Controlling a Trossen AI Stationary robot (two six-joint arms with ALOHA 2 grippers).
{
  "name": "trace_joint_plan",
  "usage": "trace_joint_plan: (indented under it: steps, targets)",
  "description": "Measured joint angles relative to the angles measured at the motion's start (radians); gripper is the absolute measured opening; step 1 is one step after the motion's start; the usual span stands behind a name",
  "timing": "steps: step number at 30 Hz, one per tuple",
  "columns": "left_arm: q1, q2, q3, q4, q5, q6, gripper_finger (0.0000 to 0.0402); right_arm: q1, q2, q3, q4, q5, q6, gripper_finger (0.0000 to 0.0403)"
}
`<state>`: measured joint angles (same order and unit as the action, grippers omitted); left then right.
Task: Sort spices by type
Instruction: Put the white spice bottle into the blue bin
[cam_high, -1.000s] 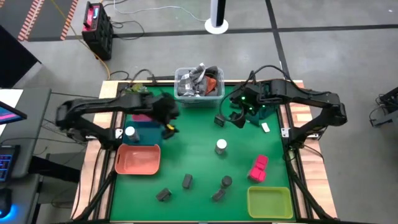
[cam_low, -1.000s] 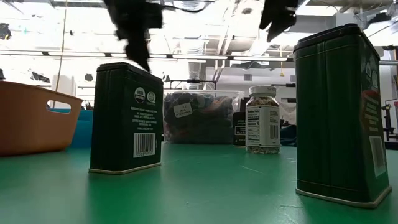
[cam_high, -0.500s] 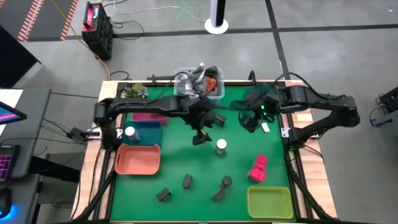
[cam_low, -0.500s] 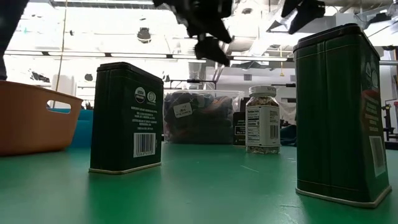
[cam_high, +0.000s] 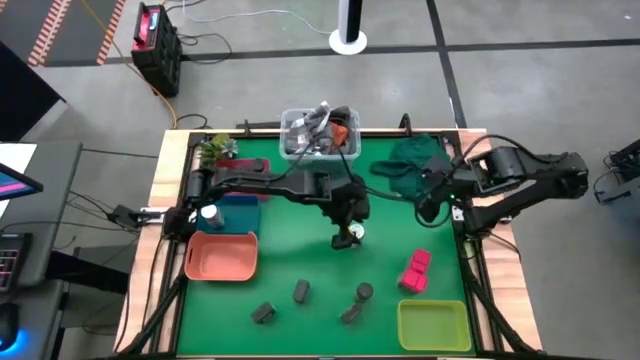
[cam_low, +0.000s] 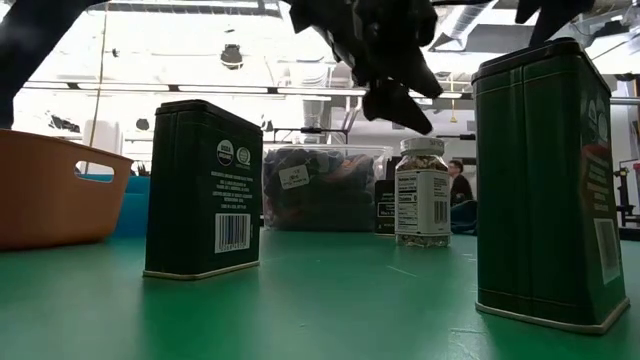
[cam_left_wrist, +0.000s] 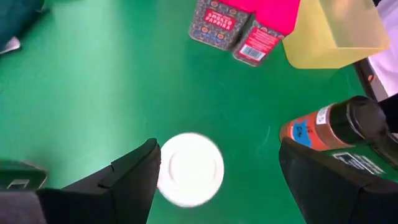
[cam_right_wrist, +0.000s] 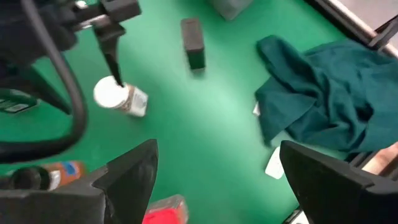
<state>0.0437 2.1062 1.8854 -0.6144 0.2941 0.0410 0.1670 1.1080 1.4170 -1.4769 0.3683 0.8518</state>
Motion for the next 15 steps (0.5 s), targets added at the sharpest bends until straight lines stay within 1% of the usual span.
trace_joint_plan:
  steps: [7, 11, 13, 15]
  targets:
    - [-0.006, 0.020, -0.017, 0.047, -0.089, 0.012, 0.0311, 0.083, 0.031, 0.000, -0.053, -0.020, 0.039, 0.0360]
    - [-0.006, 0.042, -0.020, 0.068, -0.091, 0.020, 0.0311, 0.120, 0.059, -0.001, -0.068, -0.021, 0.041, 0.0360]
    - [-0.006, 0.046, -0.021, 0.051, -0.097, 0.035, 0.0311, 0.138, 0.060, -0.001, -0.072, -0.021, 0.049, 0.0360]
    - [-0.007, 0.060, -0.018, 0.075, -0.104, 0.045, 0.0311, 0.151, 0.058, -0.001, -0.072, -0.021, 0.066, 0.0360]
